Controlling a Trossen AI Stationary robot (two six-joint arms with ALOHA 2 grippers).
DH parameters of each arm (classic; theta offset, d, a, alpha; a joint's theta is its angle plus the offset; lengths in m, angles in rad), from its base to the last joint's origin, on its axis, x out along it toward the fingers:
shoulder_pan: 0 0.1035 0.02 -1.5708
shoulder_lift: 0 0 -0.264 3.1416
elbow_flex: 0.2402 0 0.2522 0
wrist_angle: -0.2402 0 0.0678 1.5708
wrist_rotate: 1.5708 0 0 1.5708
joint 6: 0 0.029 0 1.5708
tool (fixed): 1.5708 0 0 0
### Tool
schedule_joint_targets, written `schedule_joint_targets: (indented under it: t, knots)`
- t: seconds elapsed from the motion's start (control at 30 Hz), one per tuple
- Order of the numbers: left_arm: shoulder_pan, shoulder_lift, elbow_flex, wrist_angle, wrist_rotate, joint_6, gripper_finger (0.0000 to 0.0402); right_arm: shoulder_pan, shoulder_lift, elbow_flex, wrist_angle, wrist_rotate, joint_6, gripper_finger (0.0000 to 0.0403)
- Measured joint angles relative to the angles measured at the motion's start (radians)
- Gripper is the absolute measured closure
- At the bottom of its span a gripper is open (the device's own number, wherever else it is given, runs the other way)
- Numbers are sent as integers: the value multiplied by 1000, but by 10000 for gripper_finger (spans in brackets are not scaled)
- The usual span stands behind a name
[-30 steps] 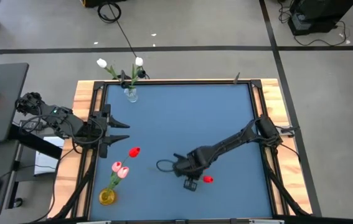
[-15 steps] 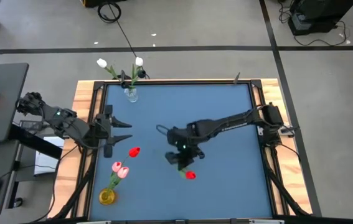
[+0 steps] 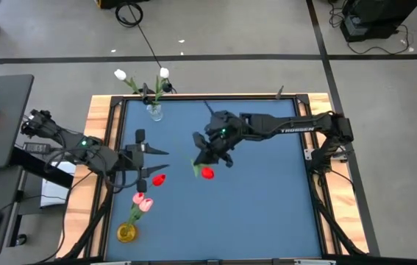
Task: Sort flowers into vase by color
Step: Put the red tulip into the yellow vase
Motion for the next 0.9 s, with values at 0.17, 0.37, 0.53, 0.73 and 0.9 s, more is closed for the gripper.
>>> schedule_joint_targets:
  t: [0.17, 0.37, 0.53, 0.73, 0.9]
  knots:
    - [40, 26, 0, 21, 1, 28, 228, -14, -8, 0, 181, 26, 42, 373]
    - [58, 54, 0, 23, 26, 29, 228, -9, 0, 0, 312, 54, 84, 374]
    - [55, 58, 0, 24, -60, 90, 228, 1, 1, 0, 324, 51, 85, 374]
    - [55, 58, 0, 9, -63, 151, 228, 14, 2, 0, 355, 50, 87, 375]
    - [77, 58, 0, 0, -68, 179, 230, 24, 2, 0, 365, 33, 86, 375]
